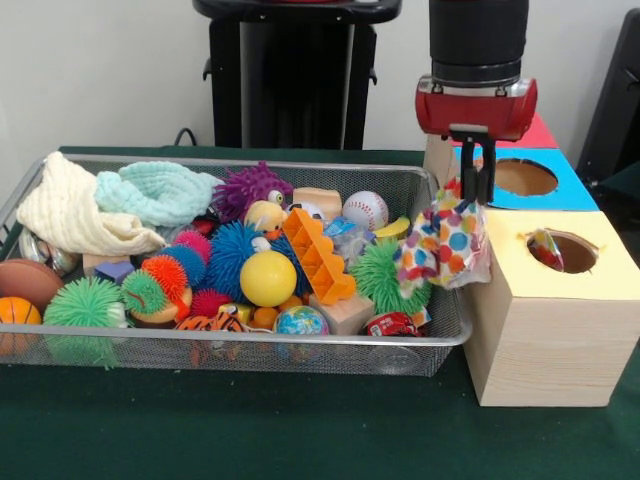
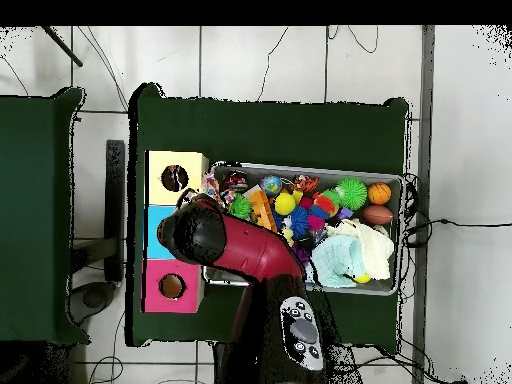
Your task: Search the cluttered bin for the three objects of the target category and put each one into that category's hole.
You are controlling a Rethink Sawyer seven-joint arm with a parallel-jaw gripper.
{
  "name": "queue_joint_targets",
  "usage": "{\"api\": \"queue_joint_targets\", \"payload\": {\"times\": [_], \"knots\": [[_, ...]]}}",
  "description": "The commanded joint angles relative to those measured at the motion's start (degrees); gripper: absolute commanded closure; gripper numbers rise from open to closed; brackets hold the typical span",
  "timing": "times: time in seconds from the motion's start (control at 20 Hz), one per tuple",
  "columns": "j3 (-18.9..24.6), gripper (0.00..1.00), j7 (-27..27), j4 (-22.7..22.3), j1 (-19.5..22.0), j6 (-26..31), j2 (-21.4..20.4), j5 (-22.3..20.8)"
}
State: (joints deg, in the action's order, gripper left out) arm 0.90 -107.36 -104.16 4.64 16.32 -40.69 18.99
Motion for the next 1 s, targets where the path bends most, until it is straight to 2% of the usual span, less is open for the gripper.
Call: {"api": "queue_joint_targets", "payload": {"times": [0.05, 0.35, 0.7, 1.0], "knots": [[-2.06, 1.00, -8.17, 3.37, -1.32, 6.02, -1.36, -1.35], [-3.90, 1.00, -9.13, 3.53, -3.12, 6.52, -2.21, -0.92], [-9.67, 1.00, -12.18, 5.76, -8.13, 11.55, -4.00, -0.81], [-12.47, 1.00, -13.15, 7.28, -10.40, 14.56, -4.61, -0.38]]}}
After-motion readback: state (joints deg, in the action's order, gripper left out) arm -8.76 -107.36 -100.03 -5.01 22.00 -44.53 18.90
